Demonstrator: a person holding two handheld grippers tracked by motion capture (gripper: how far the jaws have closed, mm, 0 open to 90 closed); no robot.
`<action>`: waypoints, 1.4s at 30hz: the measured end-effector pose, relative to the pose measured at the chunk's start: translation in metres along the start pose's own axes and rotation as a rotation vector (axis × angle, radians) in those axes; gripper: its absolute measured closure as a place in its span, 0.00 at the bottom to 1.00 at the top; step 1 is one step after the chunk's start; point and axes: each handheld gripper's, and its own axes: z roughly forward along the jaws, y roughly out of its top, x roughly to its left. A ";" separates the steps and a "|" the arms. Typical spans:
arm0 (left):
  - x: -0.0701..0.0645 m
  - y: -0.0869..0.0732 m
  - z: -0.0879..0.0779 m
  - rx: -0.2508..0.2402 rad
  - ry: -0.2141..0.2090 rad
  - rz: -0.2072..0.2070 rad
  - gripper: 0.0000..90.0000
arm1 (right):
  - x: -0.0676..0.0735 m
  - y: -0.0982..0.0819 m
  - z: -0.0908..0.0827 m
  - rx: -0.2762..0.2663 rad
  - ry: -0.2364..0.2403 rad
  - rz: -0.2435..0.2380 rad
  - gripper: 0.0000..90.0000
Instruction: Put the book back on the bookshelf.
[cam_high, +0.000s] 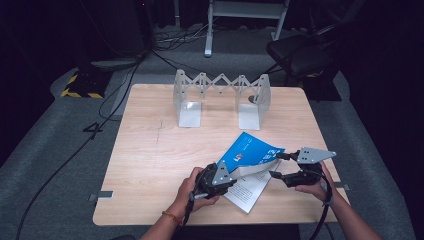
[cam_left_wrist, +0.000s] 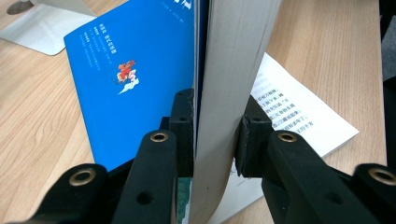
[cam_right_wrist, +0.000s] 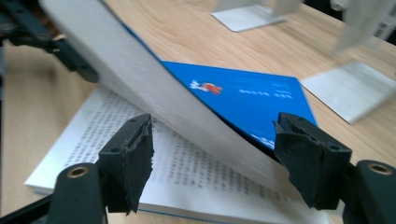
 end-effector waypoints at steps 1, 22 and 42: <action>0.001 -0.001 -0.001 0.001 -0.001 0.001 0.81 | 0.001 0.002 0.002 0.009 0.009 -0.017 0.32; 0.036 -0.028 -0.029 0.028 -0.036 -0.054 0.74 | -0.015 -0.002 0.062 0.168 0.015 -0.163 0.30; 0.025 -0.031 -0.039 0.028 0.053 -0.087 0.56 | -0.001 0.003 0.063 0.136 -0.064 -0.300 0.61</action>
